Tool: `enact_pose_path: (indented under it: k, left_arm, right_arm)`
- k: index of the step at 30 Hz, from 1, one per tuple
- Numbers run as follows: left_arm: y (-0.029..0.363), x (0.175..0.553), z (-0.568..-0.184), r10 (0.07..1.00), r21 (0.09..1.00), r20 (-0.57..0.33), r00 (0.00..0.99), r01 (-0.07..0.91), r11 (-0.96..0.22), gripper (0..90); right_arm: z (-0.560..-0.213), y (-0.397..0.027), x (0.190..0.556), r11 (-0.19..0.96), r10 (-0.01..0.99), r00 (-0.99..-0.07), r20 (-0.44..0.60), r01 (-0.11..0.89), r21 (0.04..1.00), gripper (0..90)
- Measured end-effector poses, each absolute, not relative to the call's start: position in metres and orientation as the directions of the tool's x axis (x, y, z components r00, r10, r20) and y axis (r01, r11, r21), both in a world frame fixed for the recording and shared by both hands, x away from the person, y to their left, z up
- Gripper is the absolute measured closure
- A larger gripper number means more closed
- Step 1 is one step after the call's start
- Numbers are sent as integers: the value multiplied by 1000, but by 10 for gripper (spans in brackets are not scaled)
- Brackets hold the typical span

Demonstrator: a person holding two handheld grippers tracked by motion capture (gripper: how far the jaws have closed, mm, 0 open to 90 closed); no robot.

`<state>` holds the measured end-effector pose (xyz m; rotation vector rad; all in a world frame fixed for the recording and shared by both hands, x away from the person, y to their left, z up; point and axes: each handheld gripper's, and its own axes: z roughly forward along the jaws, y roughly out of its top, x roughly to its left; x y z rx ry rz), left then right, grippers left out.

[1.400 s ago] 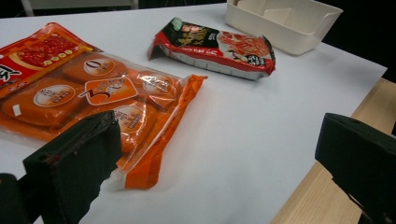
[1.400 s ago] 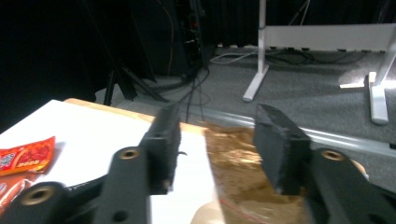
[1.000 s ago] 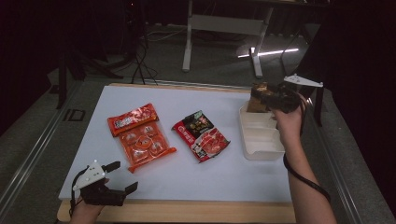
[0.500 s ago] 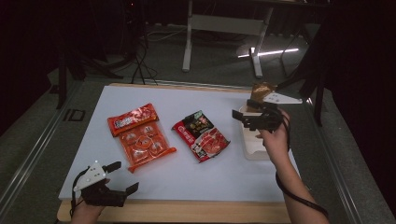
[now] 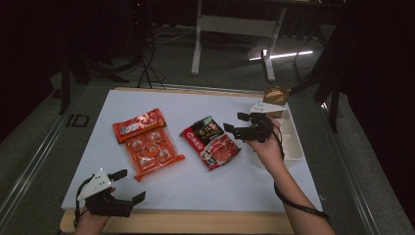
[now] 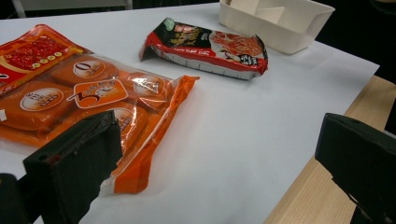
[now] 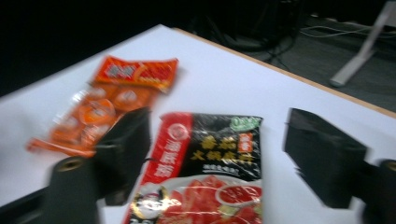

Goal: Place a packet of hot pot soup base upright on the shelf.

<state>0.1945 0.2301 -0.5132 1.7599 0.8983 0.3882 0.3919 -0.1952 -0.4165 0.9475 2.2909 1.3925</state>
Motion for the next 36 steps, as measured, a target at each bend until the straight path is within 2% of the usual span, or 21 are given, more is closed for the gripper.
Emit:
enact_pose_path:
  k: [5, 7, 8, 11, 12, 14, 16, 21, 30, 36]
  left_arm:
    - [230, 195, -513, 728, 913, -164, 666, 382, -144, 1]
    - [230, 195, -513, 726, 914, -164, 667, 381, -143, 1]
    - [230, 195, -513, 726, 914, -164, 667, 381, -143, 1]
    - [230, 195, -513, 724, 914, -164, 670, 379, -143, 1]
    - [229, 195, -513, 724, 914, -164, 670, 379, -144, 1]
    - [229, 195, -513, 723, 914, -163, 671, 379, -146, 1]
    - [229, 195, -513, 723, 914, -162, 672, 378, -147, 1]
    - [229, 195, -513, 723, 914, -163, 672, 379, -147, 1]
    - [229, 195, -513, 721, 914, -162, 673, 378, -148, 1]
    - [228, 195, -512, 721, 914, -161, 674, 377, -148, 1]
  right_arm:
    - [-429, -181, 396, 350, 695, -718, 48, 395, 850, 513]
    - [-434, -177, 399, 337, 705, -706, 65, 414, 846, 643]
    - [-434, -177, 399, 337, 705, -706, 65, 414, 846, 643]
    - [-443, -171, 404, 367, 718, -695, 44, 432, 824, 776]
    - [-447, -169, 406, 378, 723, -690, 38, 440, 815, 785]
    - [-455, -168, 411, 374, 740, -671, 45, 466, 802, 865]
    - [-464, -168, 414, 362, 758, -650, 57, 492, 792, 898]
    - [-484, -164, 421, 396, 806, -591, 0, 540, 742, 899]
    - [-510, -168, 439, 388, 875, -482, -44, 644, 659, 900]
    - [-519, -170, 444, 349, 900, -435, -13, 705, 617, 900]
